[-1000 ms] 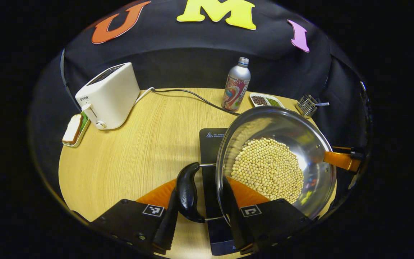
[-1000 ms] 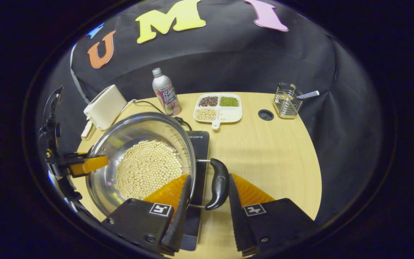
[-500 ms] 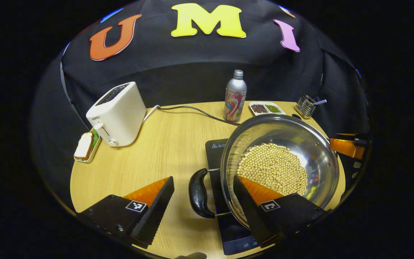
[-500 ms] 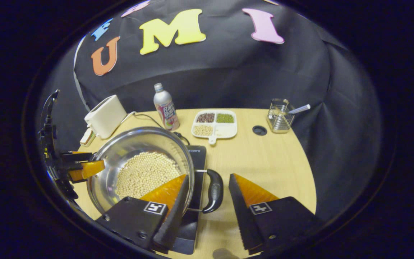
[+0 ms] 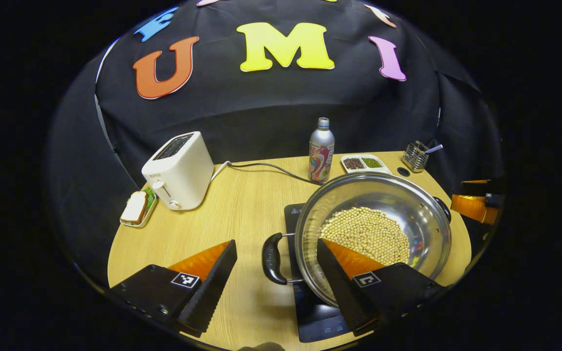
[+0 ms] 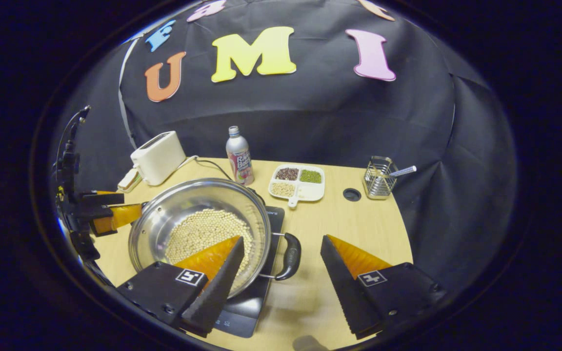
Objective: First push the handle of the pot to place it horizontally, then grasp the pot with both hands and set it on the induction cooktop.
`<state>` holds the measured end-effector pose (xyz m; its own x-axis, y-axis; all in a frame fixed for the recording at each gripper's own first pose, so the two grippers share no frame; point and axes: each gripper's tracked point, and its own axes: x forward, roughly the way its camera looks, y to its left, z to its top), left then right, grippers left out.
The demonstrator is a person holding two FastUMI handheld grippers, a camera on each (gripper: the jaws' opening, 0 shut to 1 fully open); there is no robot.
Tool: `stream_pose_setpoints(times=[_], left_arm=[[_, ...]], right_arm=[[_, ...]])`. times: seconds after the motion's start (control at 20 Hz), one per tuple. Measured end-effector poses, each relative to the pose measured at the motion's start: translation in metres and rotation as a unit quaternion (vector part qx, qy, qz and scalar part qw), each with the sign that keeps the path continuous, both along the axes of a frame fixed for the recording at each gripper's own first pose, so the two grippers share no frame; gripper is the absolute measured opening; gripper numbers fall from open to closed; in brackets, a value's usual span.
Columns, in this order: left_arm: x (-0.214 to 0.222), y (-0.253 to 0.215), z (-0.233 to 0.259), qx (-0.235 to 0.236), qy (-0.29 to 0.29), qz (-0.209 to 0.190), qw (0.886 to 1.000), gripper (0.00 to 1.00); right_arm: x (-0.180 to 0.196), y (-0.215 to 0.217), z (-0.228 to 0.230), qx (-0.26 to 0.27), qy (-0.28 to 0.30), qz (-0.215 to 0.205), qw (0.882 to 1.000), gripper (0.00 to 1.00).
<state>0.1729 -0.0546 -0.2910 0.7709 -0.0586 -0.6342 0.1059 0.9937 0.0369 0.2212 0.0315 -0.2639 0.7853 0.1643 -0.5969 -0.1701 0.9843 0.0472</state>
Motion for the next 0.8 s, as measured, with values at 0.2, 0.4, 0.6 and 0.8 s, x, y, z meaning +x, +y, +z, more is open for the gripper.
stream_pose_setpoints(times=[0.2,0.4,0.6,0.8], left_arm=[[-0.015,-0.006,0.018,0.019,-0.023,0.012,0.999,0.98],[-0.036,-0.022,0.050,0.031,-0.053,0.004,0.998,0.98],[-0.064,-0.036,0.098,0.032,-0.109,-0.012,0.993,0.97],[-0.106,-0.033,0.159,0.037,-0.173,-0.029,0.984,0.97]], right_arm=[[-0.014,0.000,0.000,0.011,-0.005,0.026,1.000,0.99],[-0.035,-0.008,0.030,-0.008,-0.045,0.032,0.998,0.99],[-0.070,-0.006,0.082,-0.026,-0.103,0.027,0.994,0.99],[-0.122,0.008,0.139,-0.031,-0.159,0.017,0.987,0.99]])
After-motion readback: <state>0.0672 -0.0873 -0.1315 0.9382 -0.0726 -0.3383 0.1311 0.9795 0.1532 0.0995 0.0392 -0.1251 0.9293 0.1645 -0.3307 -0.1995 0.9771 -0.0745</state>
